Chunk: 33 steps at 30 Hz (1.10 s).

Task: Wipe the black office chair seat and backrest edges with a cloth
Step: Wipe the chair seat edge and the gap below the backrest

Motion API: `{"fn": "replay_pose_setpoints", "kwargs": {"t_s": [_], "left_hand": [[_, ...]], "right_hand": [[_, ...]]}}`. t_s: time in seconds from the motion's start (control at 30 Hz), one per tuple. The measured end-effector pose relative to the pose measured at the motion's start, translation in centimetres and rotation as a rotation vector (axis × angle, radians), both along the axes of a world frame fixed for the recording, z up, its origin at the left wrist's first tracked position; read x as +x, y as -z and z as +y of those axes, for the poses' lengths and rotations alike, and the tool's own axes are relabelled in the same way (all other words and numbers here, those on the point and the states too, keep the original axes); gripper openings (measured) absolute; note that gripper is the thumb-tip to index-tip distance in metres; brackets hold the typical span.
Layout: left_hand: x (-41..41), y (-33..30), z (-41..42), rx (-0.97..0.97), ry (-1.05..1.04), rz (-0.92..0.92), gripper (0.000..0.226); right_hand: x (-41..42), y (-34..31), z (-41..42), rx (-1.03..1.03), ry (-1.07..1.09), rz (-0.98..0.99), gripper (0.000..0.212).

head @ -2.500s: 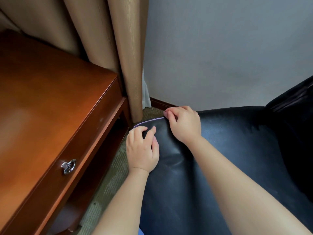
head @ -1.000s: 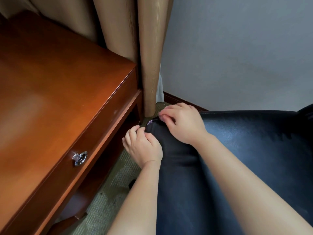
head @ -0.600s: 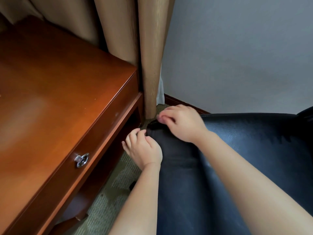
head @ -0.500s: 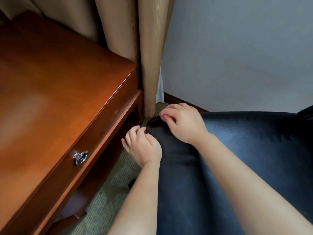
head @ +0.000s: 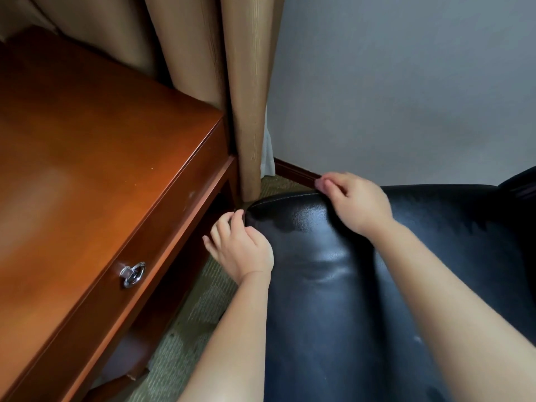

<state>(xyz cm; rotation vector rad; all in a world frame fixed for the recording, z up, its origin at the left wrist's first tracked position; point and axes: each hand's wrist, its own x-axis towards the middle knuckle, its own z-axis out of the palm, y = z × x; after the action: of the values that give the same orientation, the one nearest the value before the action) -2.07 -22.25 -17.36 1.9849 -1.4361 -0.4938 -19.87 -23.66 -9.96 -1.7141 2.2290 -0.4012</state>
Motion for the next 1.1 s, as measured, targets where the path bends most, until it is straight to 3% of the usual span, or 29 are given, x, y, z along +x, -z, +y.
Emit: {"fn": "replay_pose_setpoints", "kwargs": {"t_s": [0.17,0.33,0.43,0.53,0.77,0.9,1.1], "left_hand": [[0.1,-0.3,0.2,-0.011,0.019,-0.055,0.047],[0.5,-1.5,0.5,0.007,0.118,-0.225,0.043],[0.6,-2.6,0.5,-0.004,0.215,-0.428,0.032],[0.5,-4.0,0.4,-0.038,0.369,-0.589,0.039],[-1.1,-6.9,3.8,-0.027,0.464,-0.429,0.051],[-1.0,-10.0,5.7,0.02,0.583,-0.456,0.046],[-0.4,-14.9,8.9,-0.032,0.658,-0.378,0.037]], "right_hand": [[5.3,1.4,-0.2,-0.229,-0.131,0.001,0.022],[6.1,1.6,0.6,-0.235,-0.269,-0.014,0.024],[3.5,1.0,0.9,-0.216,-0.09,-0.141,0.025],[2.6,0.9,1.4,-0.206,0.002,-0.15,0.026],[4.9,0.7,8.1,-0.291,-0.082,-0.237,0.023],[5.3,-2.3,10.8,-0.269,0.179,-0.5,0.023],[6.3,-7.1,15.3,-0.29,0.391,-0.661,0.025]]}}
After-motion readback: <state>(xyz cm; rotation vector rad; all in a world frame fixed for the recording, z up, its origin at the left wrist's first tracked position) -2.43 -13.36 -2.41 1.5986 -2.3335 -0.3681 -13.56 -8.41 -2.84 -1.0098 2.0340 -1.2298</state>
